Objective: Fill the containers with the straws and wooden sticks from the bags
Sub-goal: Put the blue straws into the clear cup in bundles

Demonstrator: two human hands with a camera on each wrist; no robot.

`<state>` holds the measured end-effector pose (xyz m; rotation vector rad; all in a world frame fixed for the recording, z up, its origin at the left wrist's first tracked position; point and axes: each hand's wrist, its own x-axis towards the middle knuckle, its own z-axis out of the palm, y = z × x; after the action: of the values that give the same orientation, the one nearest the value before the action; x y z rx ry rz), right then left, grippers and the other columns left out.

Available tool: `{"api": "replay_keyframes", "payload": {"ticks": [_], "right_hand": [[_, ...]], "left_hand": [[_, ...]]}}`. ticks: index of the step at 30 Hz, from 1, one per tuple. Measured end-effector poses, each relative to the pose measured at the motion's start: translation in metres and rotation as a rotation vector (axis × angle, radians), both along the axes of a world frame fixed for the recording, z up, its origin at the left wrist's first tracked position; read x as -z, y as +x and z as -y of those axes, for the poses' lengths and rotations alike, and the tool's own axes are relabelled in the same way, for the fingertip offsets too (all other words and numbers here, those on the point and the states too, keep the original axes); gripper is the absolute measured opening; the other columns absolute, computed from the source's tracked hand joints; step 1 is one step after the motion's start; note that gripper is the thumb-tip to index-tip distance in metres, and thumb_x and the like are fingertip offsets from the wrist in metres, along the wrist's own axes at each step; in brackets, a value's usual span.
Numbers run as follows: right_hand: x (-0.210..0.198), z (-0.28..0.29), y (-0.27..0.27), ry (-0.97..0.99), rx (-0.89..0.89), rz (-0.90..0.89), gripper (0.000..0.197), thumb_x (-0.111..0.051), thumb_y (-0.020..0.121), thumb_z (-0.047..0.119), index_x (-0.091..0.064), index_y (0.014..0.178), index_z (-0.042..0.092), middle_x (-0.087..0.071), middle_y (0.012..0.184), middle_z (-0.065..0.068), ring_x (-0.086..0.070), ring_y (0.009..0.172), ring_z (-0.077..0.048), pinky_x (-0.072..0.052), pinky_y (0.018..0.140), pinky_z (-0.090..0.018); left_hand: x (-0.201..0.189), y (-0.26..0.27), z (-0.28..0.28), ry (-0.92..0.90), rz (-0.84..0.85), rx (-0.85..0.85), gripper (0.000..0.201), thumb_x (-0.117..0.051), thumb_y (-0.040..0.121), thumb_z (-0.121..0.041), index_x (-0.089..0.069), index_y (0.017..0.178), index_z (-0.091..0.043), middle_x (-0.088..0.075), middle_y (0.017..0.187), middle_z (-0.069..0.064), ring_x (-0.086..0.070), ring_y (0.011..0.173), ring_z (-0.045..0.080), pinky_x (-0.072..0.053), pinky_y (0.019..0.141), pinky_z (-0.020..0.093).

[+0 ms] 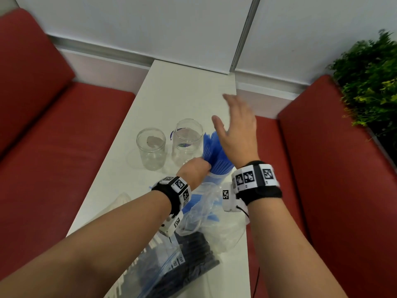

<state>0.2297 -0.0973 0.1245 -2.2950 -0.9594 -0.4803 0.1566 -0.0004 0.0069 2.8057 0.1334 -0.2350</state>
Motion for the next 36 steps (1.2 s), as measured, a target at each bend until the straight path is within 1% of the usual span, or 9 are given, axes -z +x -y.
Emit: {"api": "replay_keyframes", "payload": {"ticks": [2,5,12,16,21,24,28,32,36], "right_hand": [[0.018,-0.008,-0.009,-0.357,0.035,-0.006,0.053,-0.034,0.108,0.041,-0.029,0.157,0.021,-0.021,0.167,-0.002,-0.009,0.156,-0.025,-0.006,0.125,-0.047],[0.047,-0.001,-0.017,-0.677,0.008,-0.261,0.058,-0.021,0.11,0.044,-0.017,0.161,0.016,-0.008,0.17,0.0,0.007,0.157,-0.023,0.004,0.125,-0.05],[0.037,0.0,0.001,-0.344,0.194,-0.213,0.072,-0.014,0.096,0.076,-0.011,0.159,0.042,-0.003,0.17,0.005,0.011,0.155,-0.033,0.018,0.116,-0.058],[0.059,0.008,-0.008,-0.563,0.124,-0.41,0.068,-0.022,0.099,0.071,-0.015,0.16,0.04,-0.008,0.17,0.001,0.002,0.156,-0.029,0.003,0.123,-0.059],[0.053,0.015,0.001,0.028,0.239,-0.542,0.081,-0.048,0.09,0.074,-0.025,0.158,0.036,-0.014,0.168,-0.009,-0.01,0.154,-0.034,-0.012,0.123,-0.056],[0.059,0.013,-0.013,-0.186,0.115,-0.624,0.096,-0.061,0.082,0.073,-0.021,0.16,0.032,-0.018,0.164,-0.01,-0.025,0.146,-0.038,-0.028,0.119,-0.049],[0.062,0.013,-0.013,-0.451,0.062,-0.514,0.11,-0.076,0.074,0.065,-0.009,0.158,0.045,-0.019,0.16,-0.006,-0.033,0.134,-0.036,-0.045,0.102,-0.049],[0.073,0.015,-0.014,-0.491,0.137,-0.36,0.083,-0.069,0.09,0.032,-0.02,0.156,0.044,-0.037,0.145,-0.008,-0.047,0.112,-0.036,-0.05,0.079,-0.041],[0.076,0.015,-0.003,-0.412,0.137,-0.395,0.07,-0.062,0.096,0.023,-0.027,0.155,0.042,-0.04,0.14,-0.009,-0.048,0.108,-0.036,-0.048,0.085,-0.041]], "left_hand": [[0.0,-0.002,0.001,0.015,0.021,0.014,0.023,-0.049,0.099,-0.014,-0.067,0.113,-0.011,-0.062,0.111,0.009,-0.062,0.099,0.025,-0.051,0.089,0.033],[0.001,-0.009,-0.001,0.02,0.084,0.034,0.024,-0.047,0.1,-0.016,-0.067,0.114,-0.012,-0.065,0.108,0.007,-0.063,0.095,0.023,-0.051,0.085,0.033],[-0.002,-0.018,-0.005,0.024,0.1,0.027,0.02,-0.05,0.097,-0.011,-0.069,0.099,-0.008,-0.062,0.098,0.011,-0.062,0.087,0.027,-0.049,0.079,0.03],[-0.006,-0.021,-0.004,-0.011,0.087,0.005,0.022,-0.049,0.097,-0.011,-0.07,0.099,-0.006,-0.064,0.101,0.011,-0.062,0.089,0.026,-0.05,0.082,0.033],[-0.007,-0.029,-0.004,-0.061,0.078,0.01,0.022,-0.049,0.096,-0.01,-0.069,0.104,-0.005,-0.063,0.107,0.013,-0.061,0.093,0.028,-0.048,0.084,0.032],[-0.006,-0.035,-0.005,-0.119,0.069,0.047,0.028,-0.044,0.097,-0.008,-0.062,0.118,-0.006,-0.06,0.117,0.014,-0.057,0.093,0.024,-0.044,0.08,0.026],[-0.011,-0.045,-0.01,-0.18,0.017,0.105,0.05,-0.041,0.097,0.003,-0.046,0.144,-0.015,-0.048,0.144,0.006,-0.051,0.126,0.023,-0.04,0.105,0.029],[-0.018,-0.051,-0.013,-0.143,-0.056,0.08,0.052,-0.044,0.095,0.001,-0.045,0.144,-0.019,-0.044,0.144,0.009,-0.046,0.128,0.028,-0.039,0.106,0.039],[-0.018,-0.054,-0.008,-0.084,-0.001,0.102,0.06,-0.045,0.088,0.007,-0.049,0.14,-0.022,-0.052,0.129,0.008,-0.055,0.113,0.028,-0.047,0.095,0.037]]}}
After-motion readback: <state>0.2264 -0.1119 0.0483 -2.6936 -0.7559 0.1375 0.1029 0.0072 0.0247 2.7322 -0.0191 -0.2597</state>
